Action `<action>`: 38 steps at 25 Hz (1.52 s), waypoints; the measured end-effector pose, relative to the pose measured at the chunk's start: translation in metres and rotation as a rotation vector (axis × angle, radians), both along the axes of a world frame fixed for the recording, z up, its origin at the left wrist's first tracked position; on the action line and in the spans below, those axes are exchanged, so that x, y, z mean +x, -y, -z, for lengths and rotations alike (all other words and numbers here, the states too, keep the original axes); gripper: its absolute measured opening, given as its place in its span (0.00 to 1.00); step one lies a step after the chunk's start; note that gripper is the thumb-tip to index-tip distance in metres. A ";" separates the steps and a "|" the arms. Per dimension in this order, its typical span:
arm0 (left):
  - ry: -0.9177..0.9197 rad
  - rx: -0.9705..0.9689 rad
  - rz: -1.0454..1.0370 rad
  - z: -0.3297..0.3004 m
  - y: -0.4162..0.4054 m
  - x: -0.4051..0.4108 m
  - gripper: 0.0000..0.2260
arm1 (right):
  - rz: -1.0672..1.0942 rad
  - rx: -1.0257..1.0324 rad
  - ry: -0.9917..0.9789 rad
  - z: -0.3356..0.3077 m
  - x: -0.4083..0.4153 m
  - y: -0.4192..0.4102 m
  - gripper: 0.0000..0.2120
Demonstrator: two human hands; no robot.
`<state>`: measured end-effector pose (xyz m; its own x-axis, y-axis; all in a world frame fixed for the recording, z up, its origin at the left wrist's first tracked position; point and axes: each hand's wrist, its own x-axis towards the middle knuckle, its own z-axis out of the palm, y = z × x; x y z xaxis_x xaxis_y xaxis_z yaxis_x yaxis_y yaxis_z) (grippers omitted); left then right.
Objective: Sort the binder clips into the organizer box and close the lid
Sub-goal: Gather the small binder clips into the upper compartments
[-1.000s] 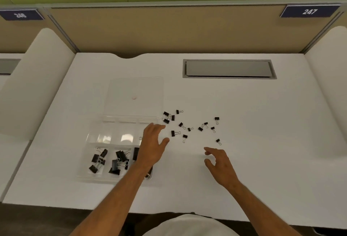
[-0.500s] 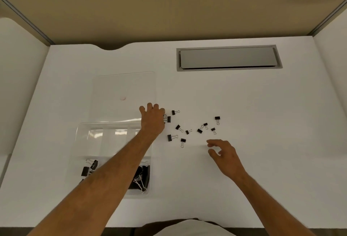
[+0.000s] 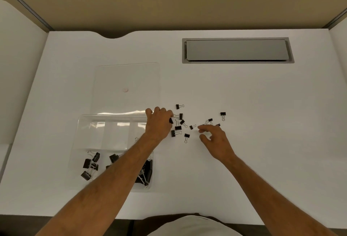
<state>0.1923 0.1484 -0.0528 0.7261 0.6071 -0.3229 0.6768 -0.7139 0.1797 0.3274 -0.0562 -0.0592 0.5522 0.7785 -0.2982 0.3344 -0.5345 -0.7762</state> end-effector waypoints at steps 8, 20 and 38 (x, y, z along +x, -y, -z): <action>0.085 0.050 -0.058 -0.003 0.010 -0.022 0.16 | -0.227 -0.189 0.235 -0.002 -0.021 -0.076 0.13; 0.109 -0.012 -0.084 0.001 0.006 -0.019 0.18 | -0.238 -0.235 0.422 0.015 -0.044 -0.084 0.06; 0.367 -0.006 -0.116 -0.039 0.068 -0.056 0.22 | -0.008 0.029 0.214 -0.035 -0.050 0.003 0.22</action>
